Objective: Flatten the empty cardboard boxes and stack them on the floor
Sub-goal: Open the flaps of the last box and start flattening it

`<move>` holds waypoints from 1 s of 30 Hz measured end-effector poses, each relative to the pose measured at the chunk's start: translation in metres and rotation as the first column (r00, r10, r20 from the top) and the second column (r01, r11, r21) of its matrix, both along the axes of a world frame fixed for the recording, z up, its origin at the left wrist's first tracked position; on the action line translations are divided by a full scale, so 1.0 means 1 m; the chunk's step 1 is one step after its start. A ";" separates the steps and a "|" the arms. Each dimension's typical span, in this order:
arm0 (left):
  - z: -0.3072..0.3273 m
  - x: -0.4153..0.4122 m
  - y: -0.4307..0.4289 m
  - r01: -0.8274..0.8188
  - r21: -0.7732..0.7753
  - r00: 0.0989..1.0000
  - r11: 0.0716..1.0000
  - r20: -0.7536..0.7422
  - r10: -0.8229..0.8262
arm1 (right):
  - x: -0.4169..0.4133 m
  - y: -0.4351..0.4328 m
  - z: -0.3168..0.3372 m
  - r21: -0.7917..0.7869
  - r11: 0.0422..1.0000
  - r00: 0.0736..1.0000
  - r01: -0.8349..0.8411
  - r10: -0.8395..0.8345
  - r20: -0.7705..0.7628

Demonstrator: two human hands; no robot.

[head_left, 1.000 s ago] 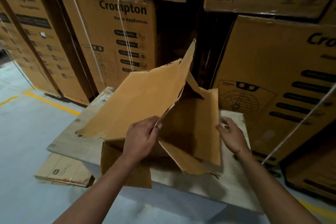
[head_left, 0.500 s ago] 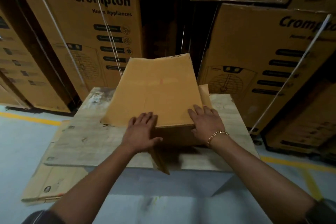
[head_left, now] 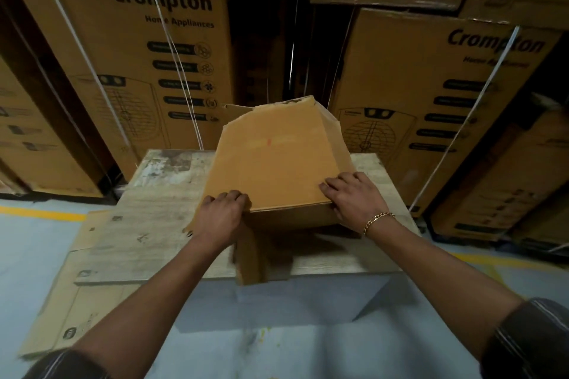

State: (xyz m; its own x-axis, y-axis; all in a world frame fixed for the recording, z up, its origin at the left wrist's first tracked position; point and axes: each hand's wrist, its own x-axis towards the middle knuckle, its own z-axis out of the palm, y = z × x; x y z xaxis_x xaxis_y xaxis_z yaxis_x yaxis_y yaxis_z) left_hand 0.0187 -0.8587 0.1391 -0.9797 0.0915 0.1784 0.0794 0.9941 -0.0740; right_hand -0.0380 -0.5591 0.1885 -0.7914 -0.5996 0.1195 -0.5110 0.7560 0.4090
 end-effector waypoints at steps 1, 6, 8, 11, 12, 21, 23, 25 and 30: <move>0.006 0.001 -0.005 0.020 0.016 0.999 1.000 -0.043 -0.019 | -0.001 0.001 0.005 -0.007 1.000 1.000 -0.010 0.010 -0.011; 0.039 0.004 -0.032 -0.006 0.148 1.000 0.989 -0.021 0.009 | -0.001 -0.005 0.035 -0.029 0.998 0.997 -0.058 0.056 -0.050; 0.048 0.005 -0.039 -0.035 0.150 0.998 0.988 -0.038 0.041 | 0.000 -0.011 0.048 -0.040 0.996 0.995 -0.074 0.072 -0.063; 0.070 0.006 -0.042 0.012 0.144 0.975 0.990 -0.221 0.020 | -0.003 -0.014 0.075 -0.113 0.991 0.990 -0.071 0.056 -0.131; 0.080 0.006 -0.042 0.029 0.132 0.959 0.991 -0.283 0.010 | -0.005 -0.014 0.085 -0.140 0.987 0.985 -0.076 0.053 -0.163; 0.139 0.005 -0.055 0.140 0.073 0.795 0.987 -0.603 -0.068 | -0.013 -0.010 0.129 -0.279 0.923 0.907 -0.265 0.140 -0.397; 0.134 0.009 -0.057 0.158 0.061 0.779 0.985 -0.621 -0.087 | -0.010 -0.012 0.120 -0.306 0.904 0.899 -0.298 0.158 -0.407; 0.117 0.014 -0.060 0.183 0.047 0.784 0.982 -0.610 -0.117 | -0.006 -0.013 0.100 -0.331 0.887 0.901 -0.322 0.180 -0.395; 0.008 0.038 -0.082 0.204 -0.038 0.905 0.978 -0.373 -0.204 | 0.011 0.000 -0.007 -0.268 0.956 0.992 -0.120 0.105 -0.068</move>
State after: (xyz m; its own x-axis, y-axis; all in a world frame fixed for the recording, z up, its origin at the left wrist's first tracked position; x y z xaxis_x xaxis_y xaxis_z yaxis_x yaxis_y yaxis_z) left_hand 0.0569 -0.9408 0.1468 -0.8015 0.2814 0.5277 0.2476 0.9593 -0.1356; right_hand -0.0269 -0.5590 0.1811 -0.7089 -0.6238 0.3291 -0.5827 0.7809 0.2251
